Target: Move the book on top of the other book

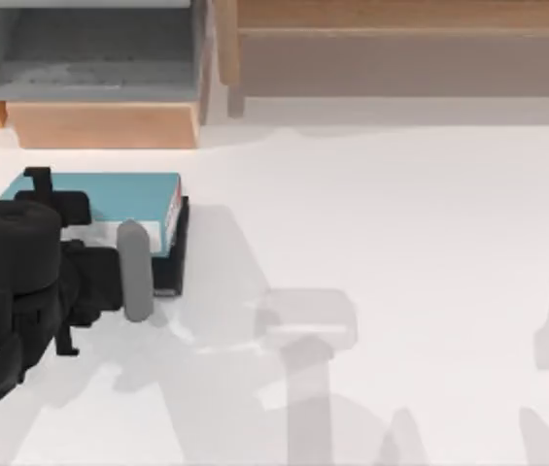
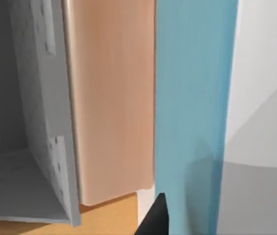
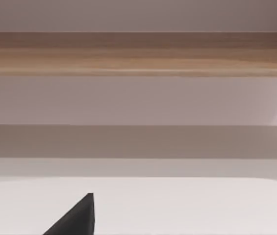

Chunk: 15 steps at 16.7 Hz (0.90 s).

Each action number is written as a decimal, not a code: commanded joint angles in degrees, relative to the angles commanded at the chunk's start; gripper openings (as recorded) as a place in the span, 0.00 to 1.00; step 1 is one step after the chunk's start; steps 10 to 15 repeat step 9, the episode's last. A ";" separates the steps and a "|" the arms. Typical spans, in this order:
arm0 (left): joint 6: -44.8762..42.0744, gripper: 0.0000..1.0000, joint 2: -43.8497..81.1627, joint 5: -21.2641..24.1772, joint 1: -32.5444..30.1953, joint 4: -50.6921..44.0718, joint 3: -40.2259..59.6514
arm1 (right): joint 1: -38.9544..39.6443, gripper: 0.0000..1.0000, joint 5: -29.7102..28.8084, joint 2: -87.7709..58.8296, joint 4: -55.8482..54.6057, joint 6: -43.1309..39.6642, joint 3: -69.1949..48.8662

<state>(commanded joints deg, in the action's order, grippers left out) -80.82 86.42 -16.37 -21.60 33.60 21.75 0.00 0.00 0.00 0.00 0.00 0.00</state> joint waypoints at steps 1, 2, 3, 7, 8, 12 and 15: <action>0.00 0.83 0.00 0.00 0.00 0.00 0.00 | 0.00 1.00 0.00 0.00 0.00 0.00 0.00; 0.00 0.90 0.00 0.00 0.00 0.00 0.00 | 0.00 1.00 0.00 0.00 0.00 0.00 0.00; 0.00 0.98 0.00 0.00 0.00 0.00 0.00 | 0.00 1.00 0.00 0.00 0.00 0.00 0.00; 0.00 1.00 0.00 0.00 0.00 0.00 0.00 | 0.00 1.00 0.00 0.00 0.00 0.00 0.00; 0.00 1.00 0.00 0.00 0.00 0.00 0.00 | 0.00 1.00 0.00 0.00 0.00 0.00 0.00; 0.00 1.00 0.00 0.00 0.00 0.00 0.00 | 0.00 1.00 0.00 0.00 0.00 0.00 0.00; 0.00 1.00 0.00 0.00 0.00 0.00 0.00 | 0.00 1.00 0.00 0.00 0.00 0.00 0.00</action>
